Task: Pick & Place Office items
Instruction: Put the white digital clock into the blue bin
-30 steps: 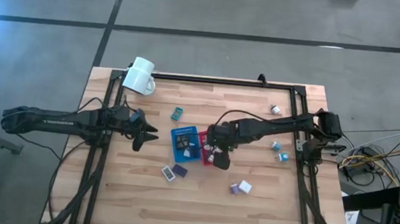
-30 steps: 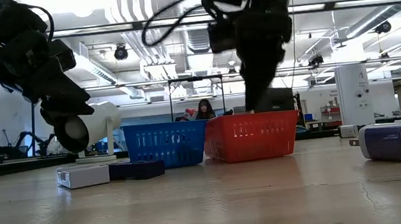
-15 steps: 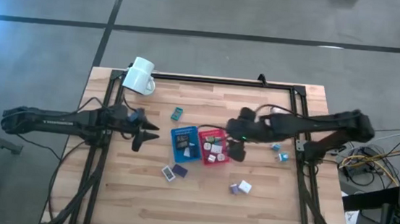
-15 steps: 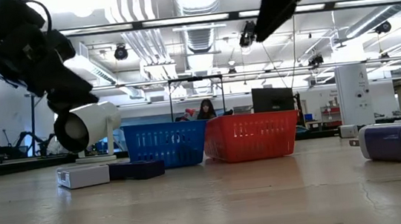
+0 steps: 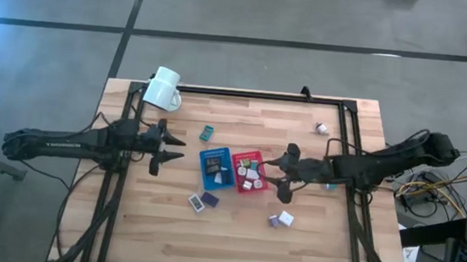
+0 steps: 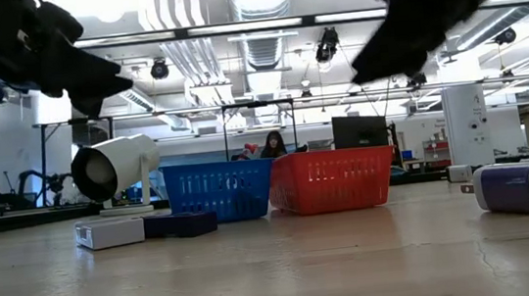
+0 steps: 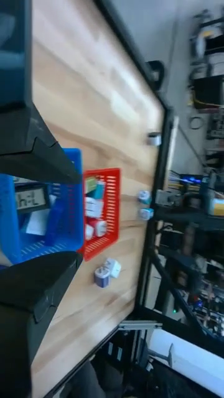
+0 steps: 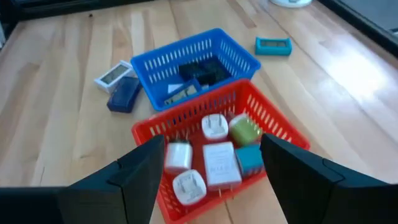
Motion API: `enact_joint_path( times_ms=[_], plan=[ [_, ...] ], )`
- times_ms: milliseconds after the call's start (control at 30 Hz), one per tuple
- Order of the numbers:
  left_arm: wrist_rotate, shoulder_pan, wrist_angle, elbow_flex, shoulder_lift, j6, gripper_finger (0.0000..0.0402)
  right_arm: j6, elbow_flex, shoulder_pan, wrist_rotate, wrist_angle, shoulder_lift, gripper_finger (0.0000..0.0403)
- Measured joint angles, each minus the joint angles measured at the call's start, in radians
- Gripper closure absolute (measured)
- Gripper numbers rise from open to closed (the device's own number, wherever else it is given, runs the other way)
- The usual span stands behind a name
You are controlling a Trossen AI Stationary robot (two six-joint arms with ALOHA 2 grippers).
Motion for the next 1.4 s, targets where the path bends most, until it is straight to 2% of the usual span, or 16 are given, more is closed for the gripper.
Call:
enact_joint_path(
  times_ms=[333,500,700,833,1100,1400],
  plan=[
    [-0.009,0.000,-0.031,-0.006,-0.048,0.006,0.0209,0.021,-0.240,0.004,-0.003,0.314,-0.008,0.0142],
    [-0.011,0.000,-0.030,-0.057,-0.053,0.027,0.0209,0.021,-0.359,0.025,-0.005,0.510,-0.007,0.0142],
    [-0.010,-0.012,0.067,-0.190,-0.058,-0.082,0.0209,0.018,-0.501,0.048,-0.003,0.758,-0.007,0.0142],
    [-0.022,-0.043,0.030,-0.185,-0.058,-0.116,0.0209,0.021,-0.572,0.048,-0.003,0.867,-0.007,0.0145],
    [-0.033,-0.115,0.030,-0.185,-0.059,-0.172,0.0209,0.024,-0.592,0.048,-0.002,0.862,0.008,0.0152],
    [-0.125,-0.243,0.030,-0.184,-0.033,-0.227,0.0228,0.040,-0.592,0.047,-0.002,0.881,0.095,0.0152]
  ],
)
